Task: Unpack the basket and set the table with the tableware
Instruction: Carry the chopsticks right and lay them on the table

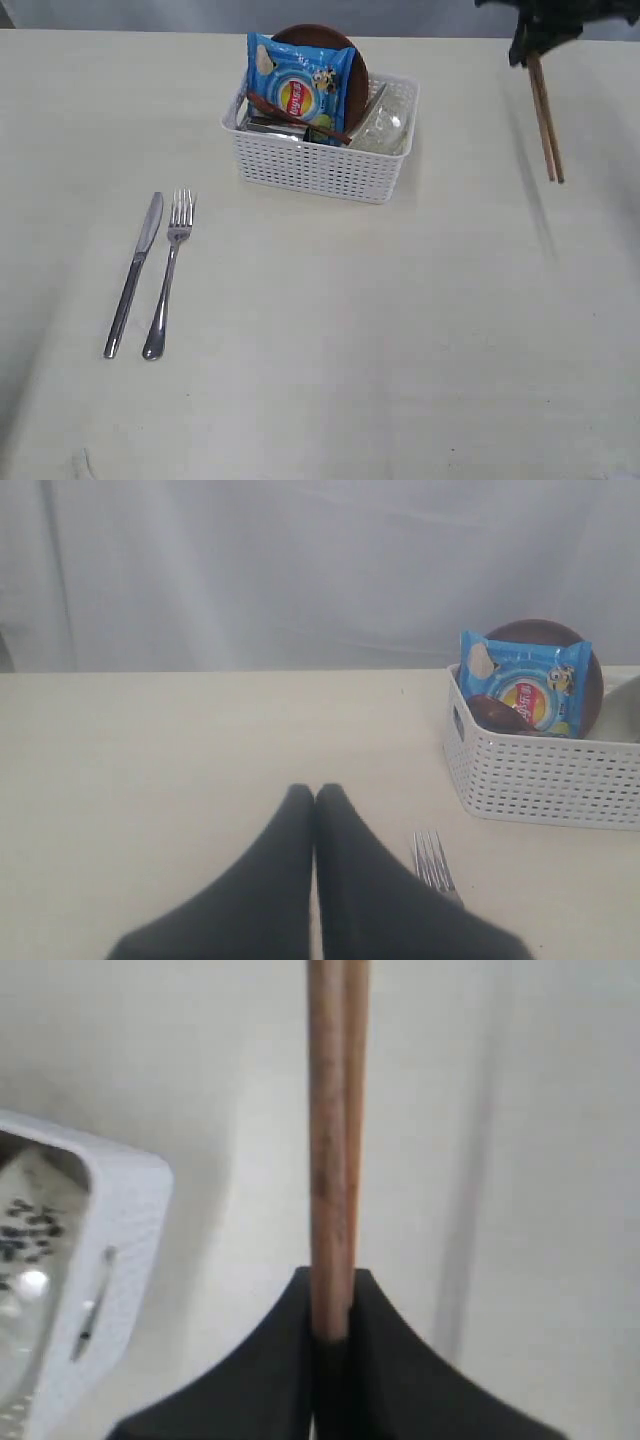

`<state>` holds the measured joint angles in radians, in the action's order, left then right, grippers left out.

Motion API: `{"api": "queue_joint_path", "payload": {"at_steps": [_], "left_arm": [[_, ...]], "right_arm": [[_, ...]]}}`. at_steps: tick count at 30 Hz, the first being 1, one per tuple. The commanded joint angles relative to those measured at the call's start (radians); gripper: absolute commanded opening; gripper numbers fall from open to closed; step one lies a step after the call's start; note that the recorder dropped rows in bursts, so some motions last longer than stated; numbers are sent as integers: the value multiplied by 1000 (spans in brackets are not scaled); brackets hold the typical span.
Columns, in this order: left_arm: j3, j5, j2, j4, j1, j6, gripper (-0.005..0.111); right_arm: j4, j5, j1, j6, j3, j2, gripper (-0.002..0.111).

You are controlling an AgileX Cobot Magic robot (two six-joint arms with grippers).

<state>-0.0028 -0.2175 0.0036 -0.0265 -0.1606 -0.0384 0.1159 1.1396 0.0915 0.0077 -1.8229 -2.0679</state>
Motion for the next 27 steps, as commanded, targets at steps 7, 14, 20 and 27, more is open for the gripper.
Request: {"api": "queue_joint_path", "payload": {"at_steps": [7,14,20,27], "left_arm": [[3,6,-4,-7,-1,0,0],[3,6,-4,-7,-1,0,0],[3,6,-4,-7,-1,0,0],[3,6,-4,-7,-1,0,0]], "right_arm": [[4,-356,-39,29,428,-9,-1],[0,-346,-39,26,444,-79,0],[0,-349,-39,26,446,-113,1],[0,-349,-39,26,446,-113,41]]}}
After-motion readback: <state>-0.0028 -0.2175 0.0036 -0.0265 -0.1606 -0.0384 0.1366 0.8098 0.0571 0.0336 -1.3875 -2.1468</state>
